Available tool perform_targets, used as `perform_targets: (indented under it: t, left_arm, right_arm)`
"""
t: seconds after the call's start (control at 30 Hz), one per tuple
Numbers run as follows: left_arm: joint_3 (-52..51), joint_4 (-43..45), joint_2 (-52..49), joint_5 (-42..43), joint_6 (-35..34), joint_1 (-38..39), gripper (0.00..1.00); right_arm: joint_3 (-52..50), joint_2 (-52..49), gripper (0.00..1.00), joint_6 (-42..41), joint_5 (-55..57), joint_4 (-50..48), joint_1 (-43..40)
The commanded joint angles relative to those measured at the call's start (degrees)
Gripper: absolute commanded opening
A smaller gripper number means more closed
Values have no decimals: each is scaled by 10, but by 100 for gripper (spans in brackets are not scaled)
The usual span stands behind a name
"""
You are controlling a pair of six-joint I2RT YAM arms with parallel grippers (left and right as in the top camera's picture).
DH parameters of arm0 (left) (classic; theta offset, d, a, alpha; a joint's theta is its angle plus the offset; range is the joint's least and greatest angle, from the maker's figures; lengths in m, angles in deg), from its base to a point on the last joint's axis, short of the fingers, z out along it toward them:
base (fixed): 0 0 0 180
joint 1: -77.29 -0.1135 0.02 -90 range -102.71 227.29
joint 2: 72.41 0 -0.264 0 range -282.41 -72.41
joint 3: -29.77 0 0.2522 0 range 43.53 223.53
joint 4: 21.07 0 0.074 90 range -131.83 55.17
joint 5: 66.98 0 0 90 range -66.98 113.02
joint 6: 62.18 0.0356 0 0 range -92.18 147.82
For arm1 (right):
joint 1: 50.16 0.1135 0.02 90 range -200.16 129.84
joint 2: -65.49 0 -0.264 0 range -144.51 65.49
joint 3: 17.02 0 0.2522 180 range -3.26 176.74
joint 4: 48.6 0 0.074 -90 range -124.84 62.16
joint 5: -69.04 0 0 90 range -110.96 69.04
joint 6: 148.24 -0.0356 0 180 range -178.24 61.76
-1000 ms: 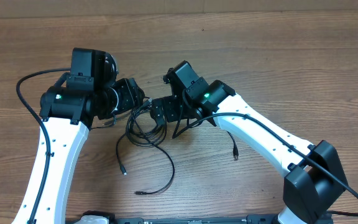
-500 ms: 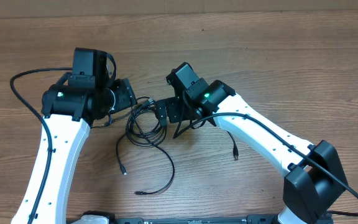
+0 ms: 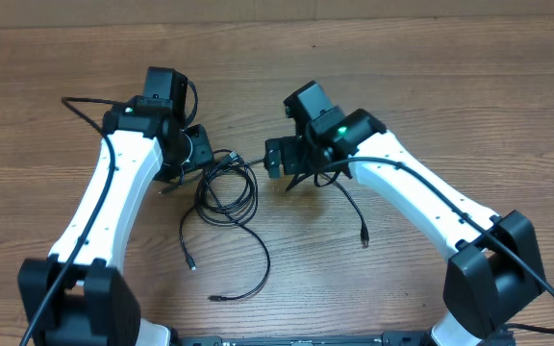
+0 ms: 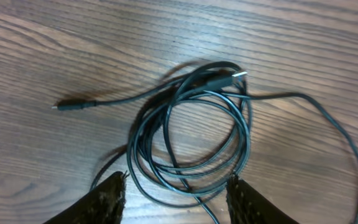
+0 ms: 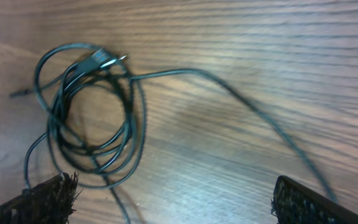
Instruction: Untangle cables
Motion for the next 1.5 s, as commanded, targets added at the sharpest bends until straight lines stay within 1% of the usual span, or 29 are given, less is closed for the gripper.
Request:
perform_targets:
  t: [0.0, 0.13, 0.43, 0.47, 0.6, 0.8, 0.87, 0.97, 1.03, 1.1, 1.13, 1.2, 1.27, 1.37, 1.4, 1.47]
  left_arm:
    - [-4, 10, -28, -20, 12, 5, 51]
    - [-4, 27, -62, -19, 12, 5, 46]
    - [-4, 78, -113, -11, 12, 25, 45]
    - [-4, 82, -118, -12, 12, 27, 43]
    - [-4, 88, -135, -15, 12, 28, 38]
    - [-4, 86, -145, -50, 13, 28, 31]
    - [-4, 86, -145, -59, 16, 28, 32]
    - [-4, 85, -145, -61, 45, 27, 35]
    - [-3, 77, -144, -77, 60, 26, 37]
    - [-3, 66, -144, -108, 61, 25, 45]
    - [-3, 63, -144, -118, 65, 24, 55]
    - [-3, 61, -144, -116, 71, 23, 56]
    - [-3, 61, -144, -100, 71, 23, 50]
    - [-3, 68, -146, -77, 71, 23, 37]
    - [-3, 70, -147, -73, 70, 23, 34]
    - [-4, 76, -150, -68, 70, 23, 34]
  right_arm:
    - [-4, -5, 100, -2, 7, -2, -10]
    - [-4, -5, 100, -2, 7, -2, -16]
    - [-4, -5, 100, -1, 8, -3, -16]
    - [-4, -5, 100, -2, 8, -3, -16]
    - [-4, -5, 100, -2, 8, -3, -16]
    - [-4, -5, 100, -2, 8, -12, -16]
    - [-4, -5, 100, -2, 8, -14, -16]
    - [-4, -5, 100, -1, 8, -17, -16]
    - [-4, -5, 100, -2, 8, -18, -16]
    - [-4, -5, 100, -1, 8, -21, -16]
    - [-4, -5, 100, -1, 7, -22, -16]
    - [-4, -5, 100, -1, 7, -25, -16]
    - [-4, -5, 100, -2, 7, -28, -16]
    - [-4, -5, 100, -2, 7, -28, -16]
    - [-4, -5, 100, -2, 7, -28, -16]
    - [-4, -5, 100, -2, 7, -28, -16]
